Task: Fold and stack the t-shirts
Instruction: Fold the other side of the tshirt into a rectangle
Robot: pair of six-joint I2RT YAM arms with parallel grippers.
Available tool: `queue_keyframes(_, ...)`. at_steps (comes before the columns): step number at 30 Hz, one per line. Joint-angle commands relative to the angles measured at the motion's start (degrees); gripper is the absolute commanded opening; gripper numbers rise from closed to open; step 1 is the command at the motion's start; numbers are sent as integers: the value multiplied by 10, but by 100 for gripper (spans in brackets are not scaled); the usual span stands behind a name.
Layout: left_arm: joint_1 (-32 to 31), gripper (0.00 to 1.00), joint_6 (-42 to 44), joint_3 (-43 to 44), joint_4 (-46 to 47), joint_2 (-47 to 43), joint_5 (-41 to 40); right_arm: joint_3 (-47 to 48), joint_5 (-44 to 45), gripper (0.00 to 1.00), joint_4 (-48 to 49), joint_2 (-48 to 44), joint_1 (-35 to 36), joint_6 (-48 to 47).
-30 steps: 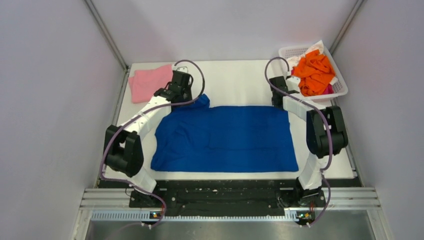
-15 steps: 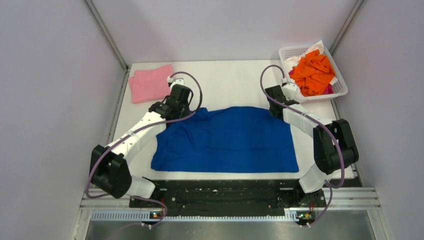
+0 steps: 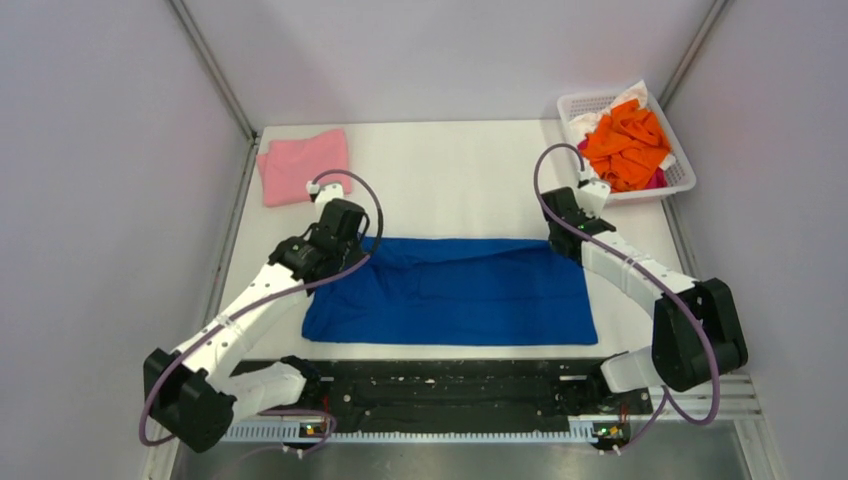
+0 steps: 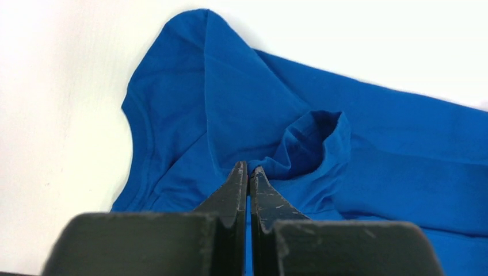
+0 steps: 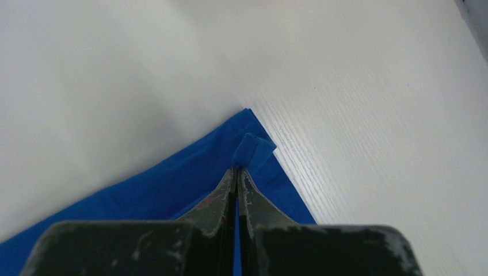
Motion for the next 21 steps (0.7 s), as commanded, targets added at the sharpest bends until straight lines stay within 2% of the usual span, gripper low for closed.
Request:
queue_keyframes(1, -6, 0, -23, -28, -32, -53, -23, -10, 9, 0, -14, -23, 6, 14)
queue_keyframes(9, -7, 0, -54, -52, -86, -125, -26, -20, 3, 0, -22, -41, 13, 19)
queue_keyframes(17, -10, 0, -105, -107, -105, -179, 27, -51, 12, 0, -23, -38, 16, 53)
queue_keyframes(21, -16, 0, -148, -163, -102, -213, 94, -60, 3, 0, -21, -29, 16, 69)
